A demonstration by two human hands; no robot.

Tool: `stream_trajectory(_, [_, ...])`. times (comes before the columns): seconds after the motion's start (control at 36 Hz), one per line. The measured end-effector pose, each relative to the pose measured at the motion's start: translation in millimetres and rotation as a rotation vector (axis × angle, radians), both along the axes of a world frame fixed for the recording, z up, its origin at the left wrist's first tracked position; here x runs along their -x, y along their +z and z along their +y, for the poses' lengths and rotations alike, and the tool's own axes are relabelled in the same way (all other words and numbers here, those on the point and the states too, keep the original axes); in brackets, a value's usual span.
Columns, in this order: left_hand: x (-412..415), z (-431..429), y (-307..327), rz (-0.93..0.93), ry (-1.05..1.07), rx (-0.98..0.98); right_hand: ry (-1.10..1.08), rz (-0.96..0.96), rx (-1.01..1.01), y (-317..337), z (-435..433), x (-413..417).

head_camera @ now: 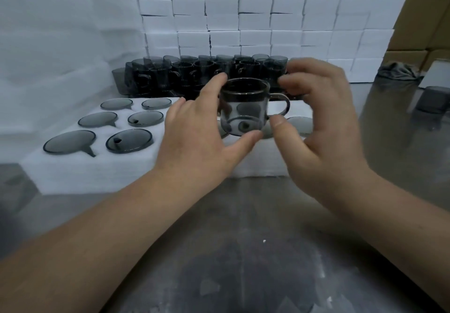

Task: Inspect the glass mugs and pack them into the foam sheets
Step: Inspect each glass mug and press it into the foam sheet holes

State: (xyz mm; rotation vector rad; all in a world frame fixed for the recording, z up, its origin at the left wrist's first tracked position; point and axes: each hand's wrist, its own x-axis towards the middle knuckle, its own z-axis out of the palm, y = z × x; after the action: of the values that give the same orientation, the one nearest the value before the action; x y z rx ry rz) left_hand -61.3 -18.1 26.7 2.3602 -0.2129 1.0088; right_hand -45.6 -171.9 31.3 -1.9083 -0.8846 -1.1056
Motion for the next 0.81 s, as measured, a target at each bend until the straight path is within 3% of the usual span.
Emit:
stream_trajectory(0.19, [0.1,3.7,-1.1,0.052,-0.011,0.076,0.033,0.275,-0.042,-4.7,-5.8,-6.2])
stream_trajectory(0.53, [-1.7,6.6,-2.0,0.012,-0.063,0.067,0.12,0.397,0.025,-7.3,-3.2,-5.8])
stream_trajectory(0.81, [-3.6,7.5,-3.8,-0.027,-0.263,0.157,0.041,0.484,0.112,-6.6,-4.3,-9.3])
